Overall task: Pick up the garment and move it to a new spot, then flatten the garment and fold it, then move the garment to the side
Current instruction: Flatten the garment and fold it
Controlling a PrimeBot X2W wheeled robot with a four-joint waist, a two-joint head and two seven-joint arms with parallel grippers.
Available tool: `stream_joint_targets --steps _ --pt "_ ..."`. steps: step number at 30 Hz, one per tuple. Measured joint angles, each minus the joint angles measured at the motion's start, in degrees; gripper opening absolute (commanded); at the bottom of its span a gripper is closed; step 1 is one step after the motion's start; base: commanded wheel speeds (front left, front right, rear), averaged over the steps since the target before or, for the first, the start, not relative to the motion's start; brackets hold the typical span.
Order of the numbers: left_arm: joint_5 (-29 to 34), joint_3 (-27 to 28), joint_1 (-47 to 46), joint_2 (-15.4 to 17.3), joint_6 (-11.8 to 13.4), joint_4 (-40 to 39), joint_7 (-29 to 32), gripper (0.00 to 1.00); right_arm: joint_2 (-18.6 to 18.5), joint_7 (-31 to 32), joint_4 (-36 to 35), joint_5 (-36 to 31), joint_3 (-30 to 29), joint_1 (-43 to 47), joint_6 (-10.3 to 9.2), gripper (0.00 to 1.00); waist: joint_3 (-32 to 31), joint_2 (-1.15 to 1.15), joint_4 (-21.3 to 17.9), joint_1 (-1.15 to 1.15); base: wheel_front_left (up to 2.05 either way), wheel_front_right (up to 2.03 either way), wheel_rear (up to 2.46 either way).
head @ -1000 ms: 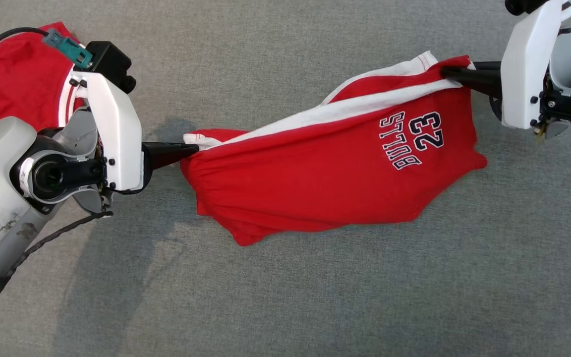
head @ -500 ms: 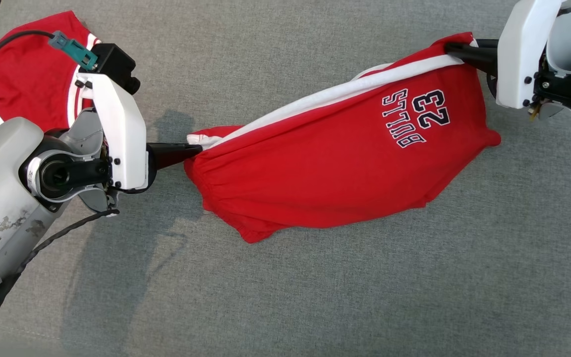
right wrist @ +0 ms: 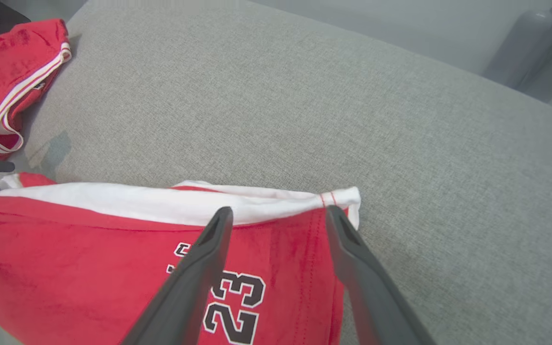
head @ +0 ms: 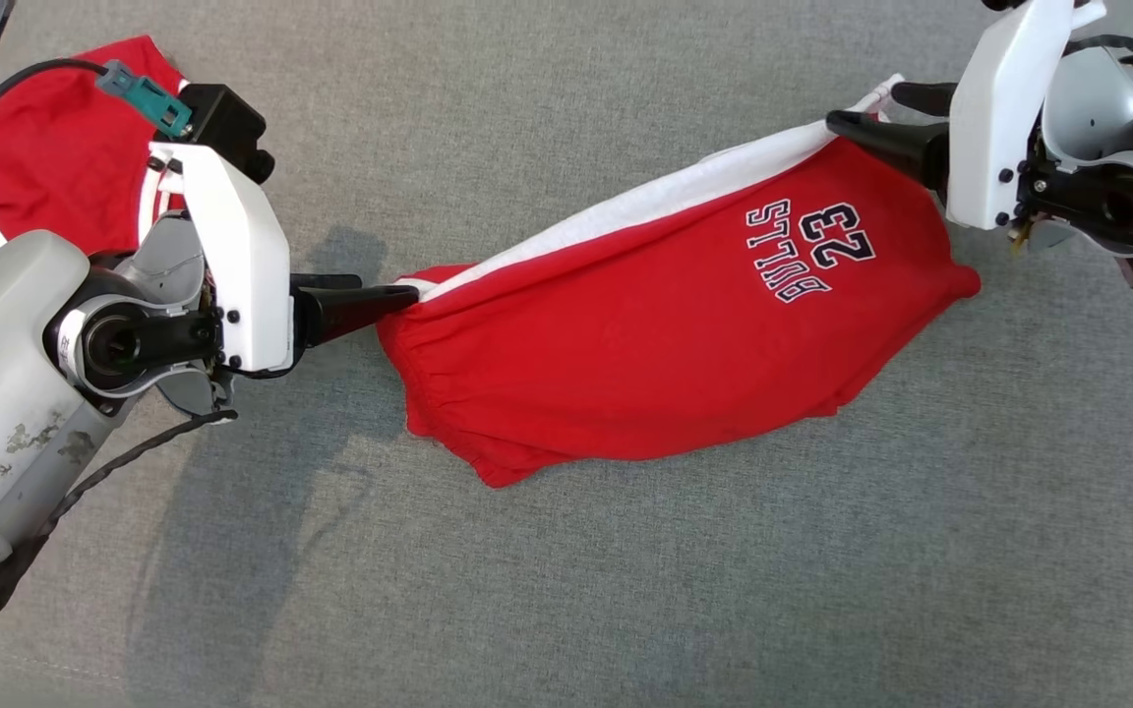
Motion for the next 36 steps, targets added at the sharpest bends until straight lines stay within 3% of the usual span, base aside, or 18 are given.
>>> stream_joint_targets --steps 6,12,18,23,26,30,36 --pt "0.73 0.07 0.06 0.42 -0.10 0.94 -1.15 1.00 0.02 -6.01 -1.31 0.57 0.59 1.10 0.00 1.00 -2.62 0.00 -0.46 0.00 0.00 0.00 0.00" --pt "3.86 -0.19 2.04 2.92 -0.53 -0.55 -6.05 1.00 -1.92 -14.94 -3.30 1.15 1.77 5.58 0.00 1.00 -7.16 0.00 -1.04 0.00 0.00 0.00 0.00" --pt "9.10 1.26 7.44 5.17 -0.46 -4.65 -20.45 1.00 -3.08 -25.97 -1.04 0.04 2.37 11.32 0.00 1.00 -11.45 0.00 -1.97 0.00 0.00 0.00 0.00" --pt "13.89 2.01 12.72 5.53 3.08 -7.95 -32.06 1.00 -2.37 -33.25 4.38 -0.21 2.11 15.17 0.00 1.00 -13.88 0.00 -1.41 0.00 0.00 0.00 0.00" --pt "16.81 3.52 17.20 5.12 7.17 -11.12 -42.30 1.00 -0.67 -37.27 9.05 -0.10 2.05 17.43 0.00 1.00 -15.04 0.00 -0.05 0.00 0.00 0.00 0.00" --pt "18.96 4.64 22.31 4.72 10.84 -14.45 -51.07 1.00 1.33 -38.46 13.73 0.92 2.13 19.07 0.00 1.00 -15.41 0.00 1.56 0.00 0.00 0.00 0.00" --pt "24.75 7.25 28.31 3.08 15.07 -19.40 -55.01 1.00 2.16 -35.77 19.13 3.52 2.48 20.26 0.00 1.00 -14.92 0.00 4.30 0.00 0.00 0.00 0.00"
